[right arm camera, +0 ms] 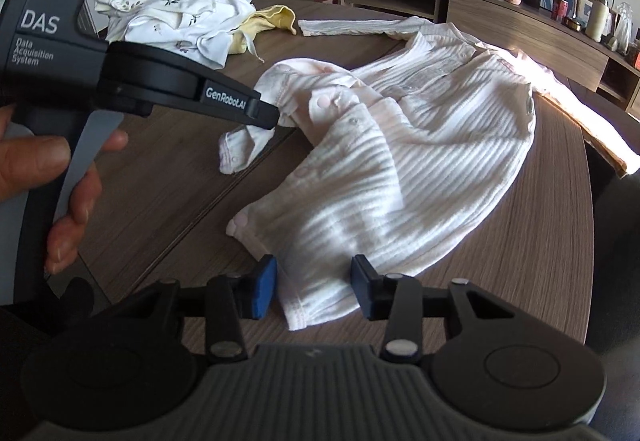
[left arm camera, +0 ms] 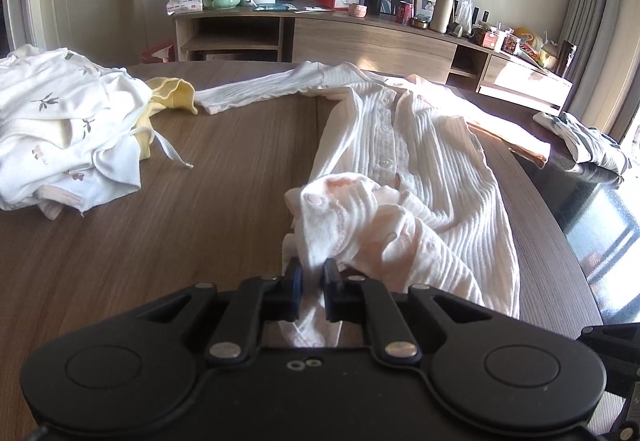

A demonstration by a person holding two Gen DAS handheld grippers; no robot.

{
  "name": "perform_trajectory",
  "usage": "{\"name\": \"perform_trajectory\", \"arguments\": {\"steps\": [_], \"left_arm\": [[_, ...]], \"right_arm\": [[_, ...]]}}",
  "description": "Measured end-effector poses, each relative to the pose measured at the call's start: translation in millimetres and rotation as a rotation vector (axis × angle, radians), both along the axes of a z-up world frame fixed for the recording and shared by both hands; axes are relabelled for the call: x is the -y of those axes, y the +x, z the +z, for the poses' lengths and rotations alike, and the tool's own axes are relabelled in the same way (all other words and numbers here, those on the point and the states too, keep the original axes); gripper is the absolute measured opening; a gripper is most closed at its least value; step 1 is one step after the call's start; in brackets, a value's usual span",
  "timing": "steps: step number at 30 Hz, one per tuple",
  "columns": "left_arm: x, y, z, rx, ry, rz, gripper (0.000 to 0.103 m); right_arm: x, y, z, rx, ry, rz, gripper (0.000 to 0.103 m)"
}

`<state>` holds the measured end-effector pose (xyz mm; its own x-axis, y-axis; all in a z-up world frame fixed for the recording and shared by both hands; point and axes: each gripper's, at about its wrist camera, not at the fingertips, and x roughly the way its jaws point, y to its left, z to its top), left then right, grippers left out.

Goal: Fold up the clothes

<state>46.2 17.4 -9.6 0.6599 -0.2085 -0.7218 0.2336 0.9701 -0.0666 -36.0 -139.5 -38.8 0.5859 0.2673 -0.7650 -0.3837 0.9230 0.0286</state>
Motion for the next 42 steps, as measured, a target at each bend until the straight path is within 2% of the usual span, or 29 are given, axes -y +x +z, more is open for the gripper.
{"name": "perform_trajectory", "arguments": {"steps": [2, 4, 12, 16, 20, 22, 26, 28, 30, 34, 42], "left_arm": [[-1, -4, 2, -0.004, 0.013, 0.005, 0.008], [-1, -10, 5, -0.011, 0.027, 0.012, 0.008], [1, -45, 13, -0.099, 0.052, 0.009, 0.008], [7, -64, 8, -0.163, 0.043, 0.000, 0.008], [11, -80, 4, -0.166, 0.053, -0.015, 0.008], [10, -86, 5, -0.141, 0.047, -0.022, 0.019], [-6, -79, 13, -0.044, 0.018, -0.033, 0.024], [-14, -68, 13, -0.060, -0.004, -0.052, 0.033], [-20, -55, 9, -0.071, 0.005, -0.079, 0.034], [-26, -36, -1, -0.091, 0.047, -0.105, 0.035], [-16, -13, -15, -0.148, 0.010, -0.205, 0.035]], "right_arm": [[8, 1, 1, -0.013, -0.008, 0.018, 0.018], [17, 2, 3, -0.029, -0.020, 0.036, 0.015], [53, -18, 8, -0.105, -0.049, 0.068, 0.014], [73, -28, 9, -0.149, -0.046, 0.055, 0.014], [93, -38, 10, -0.177, -0.054, 0.034, 0.014], [101, -42, 11, -0.183, -0.063, 0.022, 0.014], [119, -44, 15, -0.190, -0.037, -0.025, 0.014], [124, -44, 17, -0.184, -0.020, -0.046, 0.014], [127, -44, 22, -0.178, 0.042, -0.066, 0.016], [120, -44, 31, -0.170, 0.130, -0.067, 0.017], [100, -36, 26, -0.173, 0.166, -0.071, 0.019]]}}
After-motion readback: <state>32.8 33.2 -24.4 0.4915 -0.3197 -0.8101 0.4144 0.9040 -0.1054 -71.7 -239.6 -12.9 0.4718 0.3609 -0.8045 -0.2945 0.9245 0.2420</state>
